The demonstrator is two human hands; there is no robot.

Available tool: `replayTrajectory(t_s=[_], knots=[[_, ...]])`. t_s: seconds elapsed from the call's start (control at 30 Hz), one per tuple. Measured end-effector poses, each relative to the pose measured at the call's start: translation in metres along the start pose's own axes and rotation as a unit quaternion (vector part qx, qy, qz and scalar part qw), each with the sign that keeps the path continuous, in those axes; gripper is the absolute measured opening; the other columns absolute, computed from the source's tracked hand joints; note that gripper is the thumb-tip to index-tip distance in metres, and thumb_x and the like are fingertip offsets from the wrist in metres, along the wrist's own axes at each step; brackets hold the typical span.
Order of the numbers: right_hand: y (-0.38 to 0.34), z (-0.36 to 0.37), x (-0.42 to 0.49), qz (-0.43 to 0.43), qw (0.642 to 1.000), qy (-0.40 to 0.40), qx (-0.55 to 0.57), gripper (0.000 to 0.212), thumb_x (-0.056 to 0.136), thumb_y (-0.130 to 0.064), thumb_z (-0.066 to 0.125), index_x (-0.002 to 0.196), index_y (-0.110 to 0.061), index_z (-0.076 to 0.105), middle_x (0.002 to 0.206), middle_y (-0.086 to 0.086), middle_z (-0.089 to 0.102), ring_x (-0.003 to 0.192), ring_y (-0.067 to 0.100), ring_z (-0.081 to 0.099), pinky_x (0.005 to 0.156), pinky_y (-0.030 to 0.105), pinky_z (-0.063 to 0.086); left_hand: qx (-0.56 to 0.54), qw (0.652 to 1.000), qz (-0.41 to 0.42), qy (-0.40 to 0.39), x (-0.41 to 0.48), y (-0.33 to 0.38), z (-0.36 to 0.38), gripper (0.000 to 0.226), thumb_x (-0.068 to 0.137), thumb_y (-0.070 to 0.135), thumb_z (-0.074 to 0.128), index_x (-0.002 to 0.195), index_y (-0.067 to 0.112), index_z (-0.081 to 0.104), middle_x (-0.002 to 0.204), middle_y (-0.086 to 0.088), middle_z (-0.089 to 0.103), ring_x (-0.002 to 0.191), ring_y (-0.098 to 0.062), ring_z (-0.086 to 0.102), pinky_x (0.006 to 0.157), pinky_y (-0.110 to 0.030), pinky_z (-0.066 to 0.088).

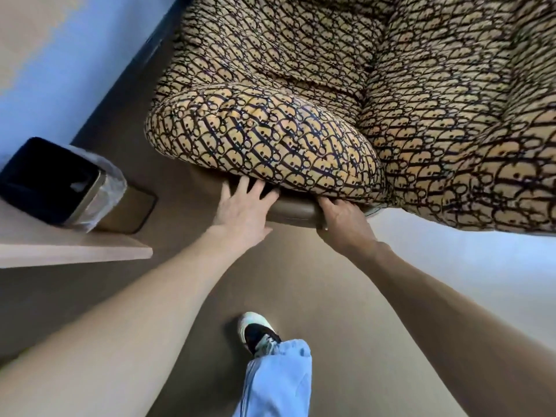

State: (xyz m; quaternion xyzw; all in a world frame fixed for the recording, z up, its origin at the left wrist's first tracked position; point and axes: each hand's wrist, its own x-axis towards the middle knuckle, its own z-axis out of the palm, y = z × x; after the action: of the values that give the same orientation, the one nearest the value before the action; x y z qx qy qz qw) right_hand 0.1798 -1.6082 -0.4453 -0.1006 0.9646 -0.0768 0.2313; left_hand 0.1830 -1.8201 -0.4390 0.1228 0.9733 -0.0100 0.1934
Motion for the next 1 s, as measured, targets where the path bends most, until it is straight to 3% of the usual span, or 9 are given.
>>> replayTrajectory(t_s=[0.13, 0.33, 0.53, 0.7, 0.83, 1.0], knots=[[-0.014, 0.032, 0.0, 0.038, 0.998, 0.054, 0.002, 0.073, 0.086, -0.029, 0.077, 0.147, -0.017, 0.039, 0.135, 0.015, 0.057, 0.127, 0.036, 0.051, 0.115, 0.048, 0.035, 0.015, 0.999, 0.008, 0.034, 0.005, -0.006, 0.015, 0.085, 0.085, 0.067, 0.062, 0.152, 0.029, 0.028, 0.155, -0.013, 0.033, 0.143, -0.038, 0.024, 0.116, -0.07, 0.022], [-0.013, 0.051, 0.014, 0.06, 0.99, 0.114, 0.058, 0.072, 0.088, -0.029, 0.073, 0.149, -0.021, 0.035, 0.137, 0.015, 0.051, 0.129, 0.039, 0.044, 0.118, 0.052, 0.027, -0.029, 0.995, -0.02, 0.096, 0.014, -0.008, 0.037, 0.082, 0.084, 0.077, 0.051, 0.143, 0.024, 0.031, 0.148, -0.022, 0.04, 0.14, -0.045, 0.03, 0.116, -0.073, 0.009], [-0.04, 0.061, 0.029, 0.083, 0.979, 0.168, 0.076, 0.069, 0.08, -0.024, 0.077, 0.14, -0.025, 0.041, 0.132, 0.01, 0.054, 0.125, 0.036, 0.046, 0.115, 0.054, 0.031, -0.022, 0.983, 0.029, 0.182, 0.022, -0.043, 0.046, 0.075, 0.082, 0.075, 0.054, 0.133, 0.022, 0.035, 0.134, -0.023, 0.05, 0.126, -0.048, 0.042, 0.113, -0.075, 0.018], [-0.072, 0.083, 0.048, 0.092, 0.953, 0.278, 0.078, 0.061, 0.073, -0.017, 0.078, 0.126, -0.027, 0.049, 0.118, 0.003, 0.059, 0.116, 0.031, 0.05, 0.105, 0.05, 0.034, -0.005, 0.955, 0.066, 0.29, 0.034, -0.084, 0.056, 0.072, 0.079, 0.078, 0.049, 0.122, 0.02, 0.049, 0.113, -0.015, 0.061, 0.107, -0.042, 0.054, 0.105, -0.073, 0.035], [-0.1, 0.085, 0.056, 0.1, 0.939, 0.313, 0.104, 0.057, 0.072, -0.01, 0.073, 0.124, -0.024, 0.051, 0.117, 0.003, 0.058, 0.117, 0.032, 0.049, 0.105, 0.051, 0.033, -0.012, 0.946, 0.088, 0.312, 0.04, -0.113, 0.055, 0.077, 0.08, 0.082, 0.038, 0.128, 0.023, 0.049, 0.118, -0.011, 0.06, 0.115, -0.037, 0.053, 0.11, -0.072, 0.03], [-0.117, 0.085, 0.059, 0.102, 0.93, 0.33, 0.124, 0.059, 0.072, -0.005, 0.064, 0.127, -0.024, 0.052, 0.12, 0.005, 0.057, 0.121, 0.033, 0.047, 0.106, 0.051, 0.031, -0.029, 0.947, 0.092, 0.306, 0.046, -0.131, 0.057, 0.08, 0.074, 0.086, 0.04, 0.133, 0.032, 0.041, 0.127, -0.003, 0.055, 0.127, -0.03, 0.045, 0.112, -0.078, 0.018]])
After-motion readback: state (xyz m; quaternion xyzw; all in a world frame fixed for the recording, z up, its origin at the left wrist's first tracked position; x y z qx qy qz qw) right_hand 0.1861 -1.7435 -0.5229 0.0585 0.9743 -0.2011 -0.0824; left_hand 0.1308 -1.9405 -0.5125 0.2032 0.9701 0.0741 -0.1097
